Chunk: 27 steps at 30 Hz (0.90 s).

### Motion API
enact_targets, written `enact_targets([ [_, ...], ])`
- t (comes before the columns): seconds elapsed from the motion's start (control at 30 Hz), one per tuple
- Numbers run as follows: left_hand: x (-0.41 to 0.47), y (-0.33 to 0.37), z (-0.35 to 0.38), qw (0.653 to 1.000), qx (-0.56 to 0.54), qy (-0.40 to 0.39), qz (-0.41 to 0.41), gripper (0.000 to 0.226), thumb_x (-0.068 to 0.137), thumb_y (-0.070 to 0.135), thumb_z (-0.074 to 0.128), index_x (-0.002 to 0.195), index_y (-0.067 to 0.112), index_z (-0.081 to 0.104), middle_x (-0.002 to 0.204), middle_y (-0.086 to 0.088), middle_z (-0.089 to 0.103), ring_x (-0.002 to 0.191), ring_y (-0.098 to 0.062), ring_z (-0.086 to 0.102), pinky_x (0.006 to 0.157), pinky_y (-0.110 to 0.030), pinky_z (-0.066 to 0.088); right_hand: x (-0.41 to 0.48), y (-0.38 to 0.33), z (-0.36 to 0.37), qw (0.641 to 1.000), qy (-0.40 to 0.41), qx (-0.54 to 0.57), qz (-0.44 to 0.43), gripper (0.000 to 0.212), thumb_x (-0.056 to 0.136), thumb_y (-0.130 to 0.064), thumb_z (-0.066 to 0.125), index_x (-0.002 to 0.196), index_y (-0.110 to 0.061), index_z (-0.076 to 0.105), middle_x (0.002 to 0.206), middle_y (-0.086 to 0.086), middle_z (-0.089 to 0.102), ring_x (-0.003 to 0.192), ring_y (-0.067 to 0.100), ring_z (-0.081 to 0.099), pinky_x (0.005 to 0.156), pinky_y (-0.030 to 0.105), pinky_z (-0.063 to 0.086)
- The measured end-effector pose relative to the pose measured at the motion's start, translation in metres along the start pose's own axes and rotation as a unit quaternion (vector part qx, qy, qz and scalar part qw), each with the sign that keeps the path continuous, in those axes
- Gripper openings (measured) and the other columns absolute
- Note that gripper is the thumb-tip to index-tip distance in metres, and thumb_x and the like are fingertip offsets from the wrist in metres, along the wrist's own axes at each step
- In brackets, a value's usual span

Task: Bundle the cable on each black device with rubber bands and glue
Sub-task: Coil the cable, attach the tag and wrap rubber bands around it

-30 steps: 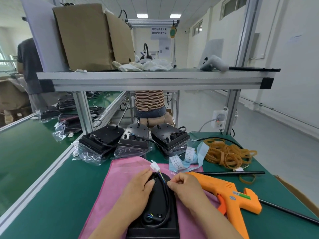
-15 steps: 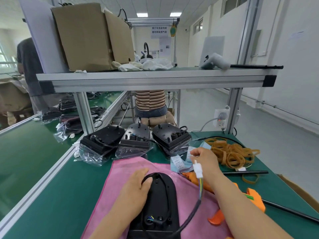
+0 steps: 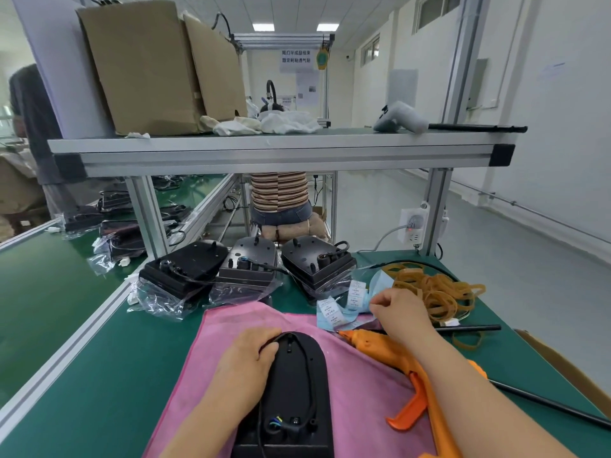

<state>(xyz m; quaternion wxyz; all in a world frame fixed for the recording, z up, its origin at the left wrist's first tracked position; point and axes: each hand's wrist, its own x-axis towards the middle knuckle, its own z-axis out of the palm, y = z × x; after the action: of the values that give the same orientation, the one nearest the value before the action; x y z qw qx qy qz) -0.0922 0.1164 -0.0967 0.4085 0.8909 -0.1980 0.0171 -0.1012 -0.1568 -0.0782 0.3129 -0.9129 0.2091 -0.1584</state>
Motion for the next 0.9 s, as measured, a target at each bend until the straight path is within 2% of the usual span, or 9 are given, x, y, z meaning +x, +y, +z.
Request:
enact_targets([
  [0.13,-0.005,-0.005,0.002,1.000,-0.016,0.010,-0.018,0.026,0.099,0.024,0.053,0.106,0.046,0.065,0.102,0.033,0.056,0.100,0.006,0.054,0.083,-0.011,0.039,-0.007,-0.009,0.014,0.998,-0.053,-0.025,-0.038,0.014,0.088,-0.020,0.066,0.099,-0.023,0.074,0.109,-0.003,0.071,0.100,0.013,0.062,0.089,0.027,0.049],
  [0.23,-0.009,-0.007,0.002,0.999,-0.033,0.018,-0.023,0.034,0.097,0.020,0.055,0.101,0.054,0.059,0.106,0.033,0.055,0.106,0.001,0.055,0.089,-0.019,0.040,-0.014,-0.023,0.016,0.995,-0.082,-0.028,-0.055,0.019,0.085,-0.026,0.071,0.103,-0.022,0.073,0.108,-0.004,0.070,0.101,0.015,0.061,0.087,0.026,0.048],
  [0.37,-0.012,-0.008,0.001,0.999,-0.015,0.027,-0.019,0.032,0.096,0.019,0.054,0.105,0.047,0.067,0.104,0.019,0.058,0.101,0.000,0.055,0.089,-0.025,0.045,-0.040,-0.049,0.002,0.983,-0.144,-0.012,-0.112,0.014,0.082,-0.015,0.068,0.075,-0.027,0.068,0.078,-0.013,0.065,0.077,0.003,0.059,0.079,0.026,0.051],
  [0.5,-0.012,-0.001,-0.003,0.993,0.098,0.054,-0.022,0.023,0.093,0.021,0.056,0.102,0.036,0.070,0.093,0.008,0.052,0.086,-0.011,0.055,0.076,-0.030,0.045,-0.089,-0.085,-0.017,0.936,-0.293,0.026,-0.192,0.007,0.075,-0.018,0.075,0.078,-0.022,0.070,0.064,-0.012,0.061,0.058,-0.002,0.052,0.063,0.020,0.047],
  [0.63,-0.010,0.012,-0.012,0.985,0.167,0.017,-0.045,0.024,0.089,0.018,0.053,0.103,0.030,0.068,0.090,0.005,0.054,0.091,-0.018,0.059,0.073,-0.029,0.043,-0.133,-0.108,-0.024,0.869,-0.421,-0.039,-0.256,0.020,0.078,-0.017,0.077,0.096,-0.022,0.070,0.087,-0.005,0.065,0.077,0.011,0.061,0.066,0.020,0.047],
  [0.7,-0.012,0.015,-0.016,0.987,0.150,-0.003,-0.054,0.029,0.088,0.014,0.054,0.109,0.028,0.069,0.082,0.005,0.053,0.092,-0.022,0.061,0.066,-0.027,0.038,-0.144,-0.116,-0.020,0.857,-0.427,-0.085,-0.276,0.025,0.083,-0.004,0.069,0.105,-0.015,0.067,0.098,0.002,0.056,0.089,0.021,0.055,0.062,0.012,0.037],
  [0.8,-0.017,0.020,-0.023,0.990,0.134,-0.032,-0.037,0.033,0.086,0.009,0.054,0.109,0.028,0.068,0.070,-0.003,0.054,0.092,-0.028,0.062,0.060,-0.027,0.034,-0.148,-0.119,-0.020,0.873,-0.399,-0.100,-0.262,0.027,0.085,0.005,0.061,0.099,-0.017,0.053,0.104,0.002,0.045,0.092,0.015,0.043,0.055,0.009,0.032],
  [0.87,-0.019,0.024,-0.026,0.987,0.149,-0.061,-0.014,0.026,0.084,0.006,0.054,0.093,0.027,0.068,0.070,-0.004,0.058,0.078,-0.026,0.057,0.055,-0.025,0.032,-0.150,-0.118,-0.024,0.886,-0.369,-0.089,-0.265,0.026,0.083,-0.001,0.067,0.094,-0.018,0.051,0.106,0.002,0.050,0.091,0.018,0.047,0.065,0.015,0.038],
  [0.9,-0.020,0.026,-0.026,0.985,0.156,-0.076,-0.011,0.023,0.084,0.005,0.053,0.082,0.026,0.063,0.064,-0.001,0.054,0.070,-0.024,0.052,0.055,-0.026,0.031,-0.151,-0.117,-0.025,0.893,-0.355,-0.077,-0.265,0.026,0.080,-0.004,0.070,0.092,-0.018,0.051,0.107,0.003,0.053,0.092,0.020,0.050,0.073,0.025,0.044],
])
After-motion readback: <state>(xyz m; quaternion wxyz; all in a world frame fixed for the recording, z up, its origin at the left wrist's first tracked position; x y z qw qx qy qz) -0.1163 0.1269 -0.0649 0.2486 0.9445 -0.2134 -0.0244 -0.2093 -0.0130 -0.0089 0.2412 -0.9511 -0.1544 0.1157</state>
